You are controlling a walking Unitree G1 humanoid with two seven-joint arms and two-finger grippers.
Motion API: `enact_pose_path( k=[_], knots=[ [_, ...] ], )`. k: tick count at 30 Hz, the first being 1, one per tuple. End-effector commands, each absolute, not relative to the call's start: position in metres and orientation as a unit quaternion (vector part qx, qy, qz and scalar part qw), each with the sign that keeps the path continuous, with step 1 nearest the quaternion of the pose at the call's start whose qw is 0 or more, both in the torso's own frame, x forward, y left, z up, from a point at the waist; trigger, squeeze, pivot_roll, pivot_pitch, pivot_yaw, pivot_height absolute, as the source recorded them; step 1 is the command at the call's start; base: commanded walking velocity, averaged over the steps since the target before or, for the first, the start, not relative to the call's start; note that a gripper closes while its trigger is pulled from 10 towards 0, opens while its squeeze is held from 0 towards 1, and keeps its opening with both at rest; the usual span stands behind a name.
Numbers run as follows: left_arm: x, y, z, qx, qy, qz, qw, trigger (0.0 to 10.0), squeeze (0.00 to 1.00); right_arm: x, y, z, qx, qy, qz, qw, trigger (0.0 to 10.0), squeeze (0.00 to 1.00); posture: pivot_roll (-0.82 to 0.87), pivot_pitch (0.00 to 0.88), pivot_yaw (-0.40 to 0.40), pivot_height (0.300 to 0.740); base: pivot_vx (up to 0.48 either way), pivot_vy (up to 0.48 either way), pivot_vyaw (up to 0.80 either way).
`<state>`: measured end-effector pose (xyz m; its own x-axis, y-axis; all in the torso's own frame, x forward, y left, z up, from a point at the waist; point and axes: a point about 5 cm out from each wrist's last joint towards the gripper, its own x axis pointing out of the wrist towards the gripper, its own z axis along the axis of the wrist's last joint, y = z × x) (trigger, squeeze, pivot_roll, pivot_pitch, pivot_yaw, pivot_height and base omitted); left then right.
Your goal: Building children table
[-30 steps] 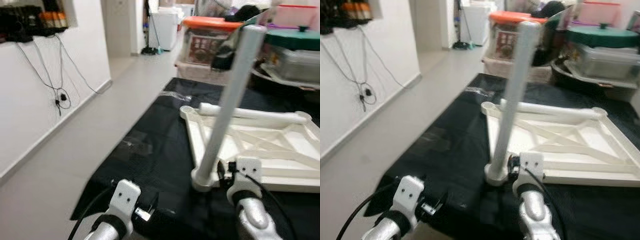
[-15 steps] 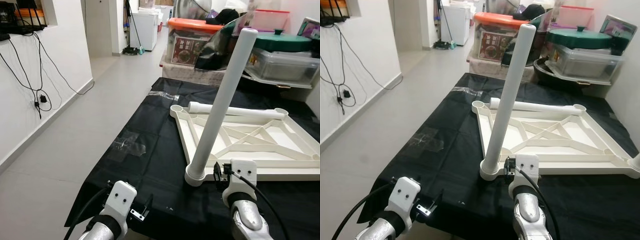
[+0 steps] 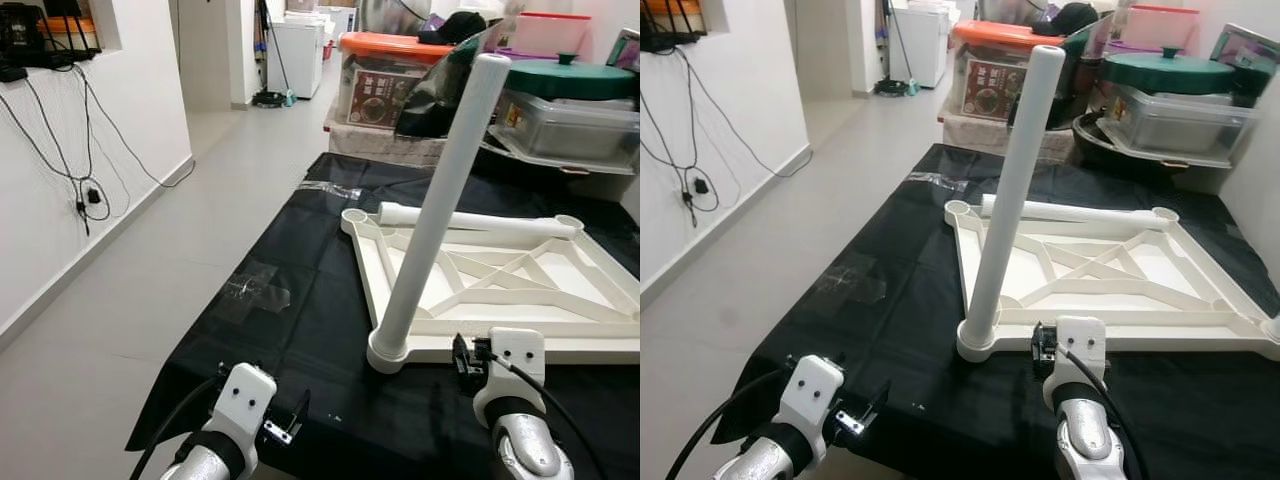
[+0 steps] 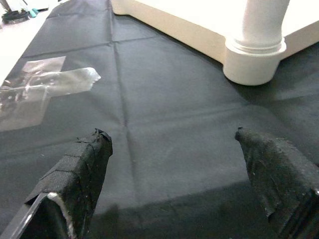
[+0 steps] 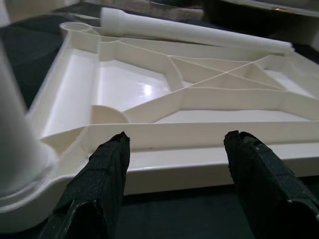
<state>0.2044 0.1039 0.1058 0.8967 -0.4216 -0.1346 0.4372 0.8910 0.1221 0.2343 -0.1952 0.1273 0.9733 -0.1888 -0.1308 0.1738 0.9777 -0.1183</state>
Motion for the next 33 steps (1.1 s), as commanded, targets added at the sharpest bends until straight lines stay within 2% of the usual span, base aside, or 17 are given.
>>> enact_pose_path(
  k=[1,4,16,20,26,28,31,33],
  knots=[
    [0.203,0.105,0.102,0.079,0.062,-0.223,0.970,10.0,0.00,0.237,-0.181,0.133,-0.042,0.052,-0.057,0.996,10.0,0.00,0.17,0.000,-0.074,0.740,0.000,0.000,0.00],
    [0.204,0.105,0.102,0.082,0.061,-0.220,0.970,10.0,0.00,0.239,-0.166,0.133,-0.041,0.050,-0.021,0.998,10.0,0.00,0.18,0.000,-0.077,0.740,0.000,0.000,0.00],
    [0.204,0.105,0.102,0.081,0.059,-0.218,0.971,10.0,0.00,0.240,-0.153,0.123,0.002,0.082,0.062,0.995,10.0,0.00,0.18,0.000,-0.079,0.740,0.000,0.000,0.00],
    [0.205,0.105,0.102,0.077,0.059,-0.214,0.972,10.0,0.00,0.238,-0.142,0.119,0.033,0.098,0.145,0.984,10.0,0.00,0.18,0.000,-0.080,0.740,0.000,0.000,0.00],
    [0.205,0.105,0.104,0.074,0.055,-0.212,0.973,10.0,0.00,0.238,-0.129,0.131,0.066,0.065,0.215,0.972,10.0,0.00,0.18,0.000,-0.081,0.740,0.000,0.000,0.00],
    [0.205,0.105,0.105,0.071,0.052,-0.211,0.974,10.0,0.00,0.243,-0.117,0.144,0.088,0.039,0.259,0.961,10.0,0.00,0.18,0.000,-0.079,0.740,0.000,0.000,0.00],
    [0.204,0.105,0.105,0.070,0.051,-0.211,0.974,10.0,0.00,0.246,-0.113,0.148,0.095,0.031,0.274,0.957,10.0,0.00,0.18,0.000,-0.079,0.740,0.000,0.000,0.00],
    [0.204,0.106,0.107,0.065,0.045,-0.209,0.975,10.0,0.00,0.260,-0.097,0.160,0.102,0.004,0.293,0.951,10.0,0.00,0.19,0.000,-0.087,0.740,0.000,0.000,0.00]
  ],
)
